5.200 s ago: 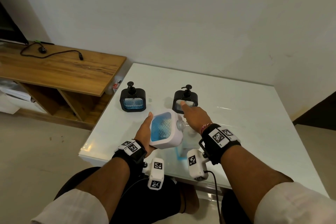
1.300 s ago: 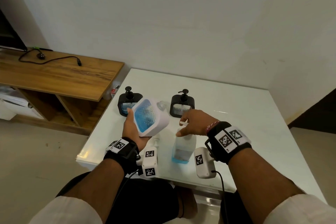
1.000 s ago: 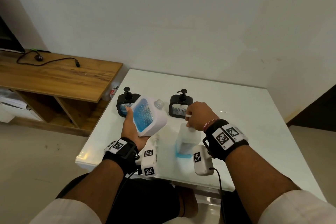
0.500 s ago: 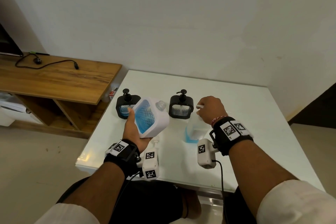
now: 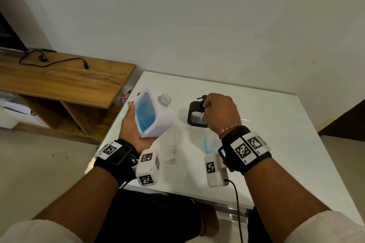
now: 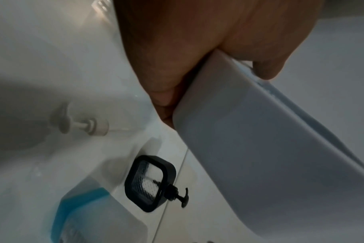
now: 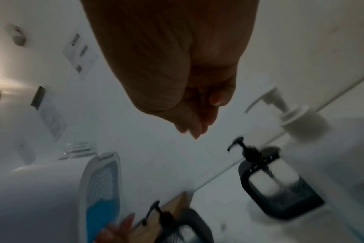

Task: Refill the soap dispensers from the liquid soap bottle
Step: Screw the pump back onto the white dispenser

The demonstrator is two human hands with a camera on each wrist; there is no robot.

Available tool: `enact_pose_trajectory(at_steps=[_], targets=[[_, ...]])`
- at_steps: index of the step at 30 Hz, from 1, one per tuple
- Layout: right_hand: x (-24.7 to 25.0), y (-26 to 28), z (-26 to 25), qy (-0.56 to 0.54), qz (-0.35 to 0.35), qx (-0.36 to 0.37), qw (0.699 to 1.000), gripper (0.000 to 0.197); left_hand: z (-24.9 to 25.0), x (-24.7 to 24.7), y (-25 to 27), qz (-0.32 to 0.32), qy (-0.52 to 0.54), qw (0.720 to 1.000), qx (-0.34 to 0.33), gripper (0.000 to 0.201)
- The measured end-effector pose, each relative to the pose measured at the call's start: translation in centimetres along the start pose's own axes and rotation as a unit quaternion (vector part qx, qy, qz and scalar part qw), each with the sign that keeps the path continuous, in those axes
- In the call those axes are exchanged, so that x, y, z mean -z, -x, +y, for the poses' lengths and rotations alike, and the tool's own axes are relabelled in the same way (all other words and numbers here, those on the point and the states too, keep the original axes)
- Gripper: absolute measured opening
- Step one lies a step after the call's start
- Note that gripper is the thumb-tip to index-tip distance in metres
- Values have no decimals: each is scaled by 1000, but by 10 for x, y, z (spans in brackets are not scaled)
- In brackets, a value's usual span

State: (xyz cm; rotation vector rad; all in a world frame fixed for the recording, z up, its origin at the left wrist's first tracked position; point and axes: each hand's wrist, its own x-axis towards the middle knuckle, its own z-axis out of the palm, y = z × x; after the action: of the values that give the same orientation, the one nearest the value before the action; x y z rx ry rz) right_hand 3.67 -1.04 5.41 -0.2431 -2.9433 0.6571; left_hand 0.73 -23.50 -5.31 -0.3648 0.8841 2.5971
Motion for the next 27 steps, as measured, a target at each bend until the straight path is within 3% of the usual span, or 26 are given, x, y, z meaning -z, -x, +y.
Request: enact_pose_trajectory(at_steps=[3,6,11,15,22,27], targets=[[-35,-5,-7,-50,-88,43,994,21,4,13,-3,14,-3,1000,-10,72],[-75,-9,-8,-65,-173,42,982,9,7,21,-7,6,-15,1000,-2,79],[-128,-11,-4,-7,-228,28,973,14,8,31,-17,34,-9,999,-9,79],[-156,-13,-1,35,-276,11,960,24,6,31,-20,34,-8,999,-16,66],[-190,-12,1,44,-284,-47,957,60,1,37,-30,-1,-17,1000,-11,64],[-186,-10,-5,62,-275,-53,958,38,4,43,-29,-28,-14,1000,1,80]])
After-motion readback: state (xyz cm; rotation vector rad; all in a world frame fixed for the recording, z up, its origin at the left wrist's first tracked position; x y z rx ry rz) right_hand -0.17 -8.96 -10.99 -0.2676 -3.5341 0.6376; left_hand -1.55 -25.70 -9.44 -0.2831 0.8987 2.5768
